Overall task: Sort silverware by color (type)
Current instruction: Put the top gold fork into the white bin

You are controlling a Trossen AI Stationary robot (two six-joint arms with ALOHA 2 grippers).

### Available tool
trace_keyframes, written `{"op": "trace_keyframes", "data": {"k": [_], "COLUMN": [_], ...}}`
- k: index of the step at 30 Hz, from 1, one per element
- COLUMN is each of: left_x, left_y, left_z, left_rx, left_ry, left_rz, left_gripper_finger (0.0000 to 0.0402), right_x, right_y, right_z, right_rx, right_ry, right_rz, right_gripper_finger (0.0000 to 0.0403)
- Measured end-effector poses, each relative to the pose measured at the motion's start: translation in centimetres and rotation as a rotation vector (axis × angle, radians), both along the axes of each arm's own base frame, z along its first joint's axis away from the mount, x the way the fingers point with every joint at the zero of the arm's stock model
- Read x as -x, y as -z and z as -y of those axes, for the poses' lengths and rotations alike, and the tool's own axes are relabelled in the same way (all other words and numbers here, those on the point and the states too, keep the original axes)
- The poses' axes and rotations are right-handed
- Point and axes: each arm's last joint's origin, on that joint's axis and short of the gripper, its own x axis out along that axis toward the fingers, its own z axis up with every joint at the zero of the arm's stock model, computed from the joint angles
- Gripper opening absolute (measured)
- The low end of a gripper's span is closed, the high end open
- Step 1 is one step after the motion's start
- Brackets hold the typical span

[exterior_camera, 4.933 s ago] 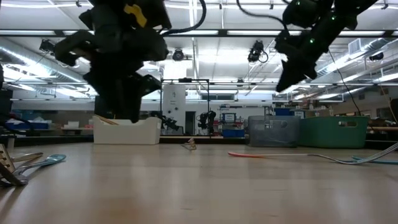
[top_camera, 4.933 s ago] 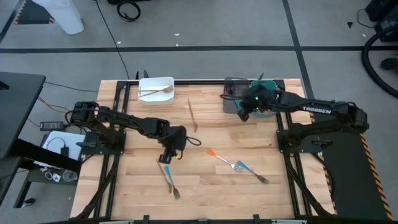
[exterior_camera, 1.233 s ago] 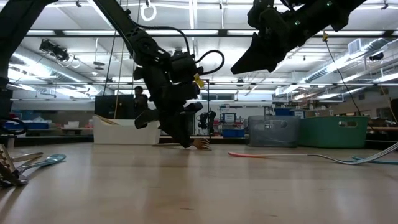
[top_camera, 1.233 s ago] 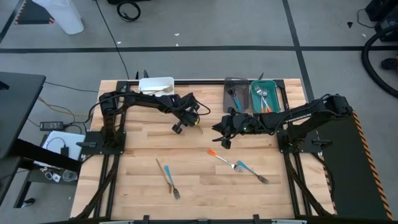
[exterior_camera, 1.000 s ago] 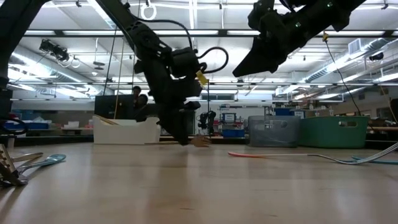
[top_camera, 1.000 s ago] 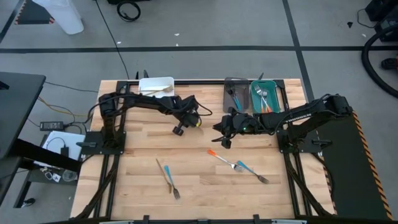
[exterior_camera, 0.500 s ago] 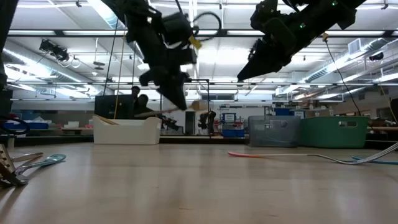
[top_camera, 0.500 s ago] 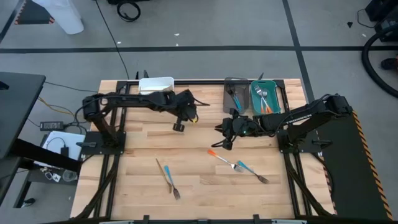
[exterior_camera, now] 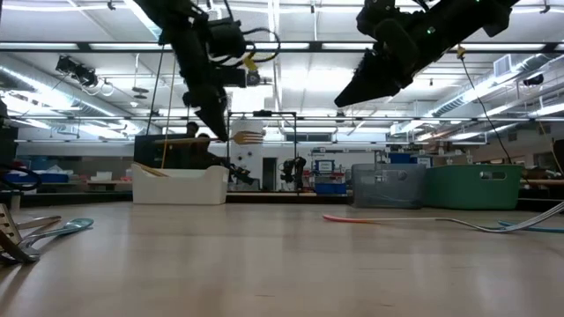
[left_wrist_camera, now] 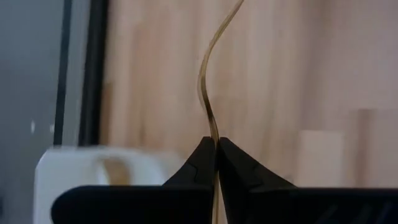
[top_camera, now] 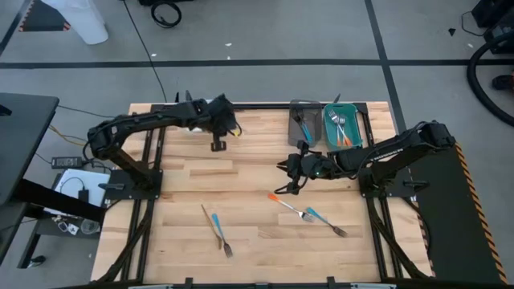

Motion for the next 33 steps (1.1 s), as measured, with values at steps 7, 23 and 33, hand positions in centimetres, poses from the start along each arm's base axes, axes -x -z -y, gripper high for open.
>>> {"op": "trace_keyframes", "data": {"k": [7, 23, 33], "left_x": [2.2, 6.7, 6.6], "left_y": [0.0, -0.2, 1.9], "left_z": [-3.6, -9.4, -10.5], "left_rx": [-0.021, -0.035, 0.009], "left_ry": [-0.151, -0.381, -0.39], "left_rz": [-0.011, 0.051, -0.001], "left_gripper_finger": [0.0013, 0.0013, 0.0014], "right_x": [0.0, 0.1, 0.1], "right_y": [0.0, 0.1, 0.1], "right_z": [-0.3, -0.2, -0.2], "right_rx": [-0.011, 0.004, 0.022], "right_ry": [-0.004, 0.008, 0.004], "right_rz": [0.004, -0.011, -0.01], "right_gripper_finger": [0.0048, 0.0048, 0.0048]}}
